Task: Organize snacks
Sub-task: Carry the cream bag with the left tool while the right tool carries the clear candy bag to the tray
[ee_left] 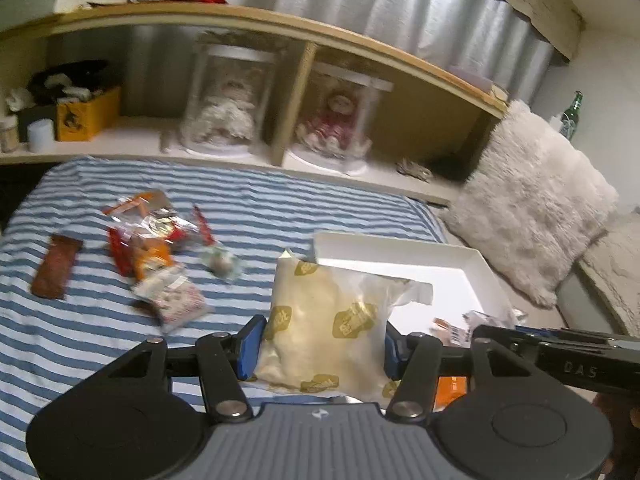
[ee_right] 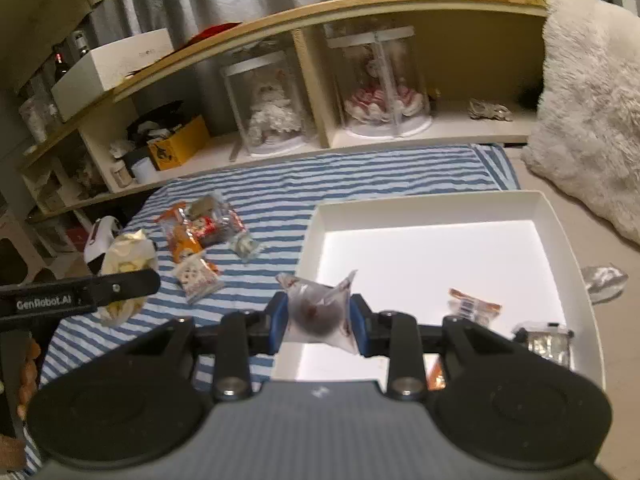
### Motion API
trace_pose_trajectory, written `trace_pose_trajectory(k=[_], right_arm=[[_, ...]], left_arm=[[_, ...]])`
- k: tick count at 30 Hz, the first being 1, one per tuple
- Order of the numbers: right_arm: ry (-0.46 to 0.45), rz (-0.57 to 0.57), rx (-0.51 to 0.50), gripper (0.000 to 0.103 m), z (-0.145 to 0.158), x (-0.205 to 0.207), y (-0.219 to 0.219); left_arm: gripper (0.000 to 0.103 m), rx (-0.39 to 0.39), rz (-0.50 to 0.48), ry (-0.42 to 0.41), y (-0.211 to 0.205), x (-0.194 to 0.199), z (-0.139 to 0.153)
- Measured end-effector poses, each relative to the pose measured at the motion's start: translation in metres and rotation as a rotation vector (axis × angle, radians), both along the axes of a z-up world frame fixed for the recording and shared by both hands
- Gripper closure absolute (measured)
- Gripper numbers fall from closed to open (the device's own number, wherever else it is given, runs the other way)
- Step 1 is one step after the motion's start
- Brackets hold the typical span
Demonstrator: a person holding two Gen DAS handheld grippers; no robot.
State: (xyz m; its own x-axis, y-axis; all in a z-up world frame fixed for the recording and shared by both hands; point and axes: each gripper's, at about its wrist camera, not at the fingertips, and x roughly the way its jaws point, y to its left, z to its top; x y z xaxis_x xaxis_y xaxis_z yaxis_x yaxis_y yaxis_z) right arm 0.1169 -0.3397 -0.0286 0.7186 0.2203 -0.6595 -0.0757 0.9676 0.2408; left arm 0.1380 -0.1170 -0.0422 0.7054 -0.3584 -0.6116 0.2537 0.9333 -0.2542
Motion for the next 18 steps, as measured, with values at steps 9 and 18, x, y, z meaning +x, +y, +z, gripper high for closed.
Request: trace_pose_trajectory(k=[9,18], right_arm=[[0.041,-0.046,-0.009,0.064,-0.01,0.001,-0.019],[0.093,-0.066,-0.024,0.064,-0.02,0.007,-0.028]], left_arm=[[0.045,-0.094,-0.083,0.101,-0.035,0.014,-0.031],[0.032,-0.213,-0.092,0.182,-0.05,0.033,-0.056]])
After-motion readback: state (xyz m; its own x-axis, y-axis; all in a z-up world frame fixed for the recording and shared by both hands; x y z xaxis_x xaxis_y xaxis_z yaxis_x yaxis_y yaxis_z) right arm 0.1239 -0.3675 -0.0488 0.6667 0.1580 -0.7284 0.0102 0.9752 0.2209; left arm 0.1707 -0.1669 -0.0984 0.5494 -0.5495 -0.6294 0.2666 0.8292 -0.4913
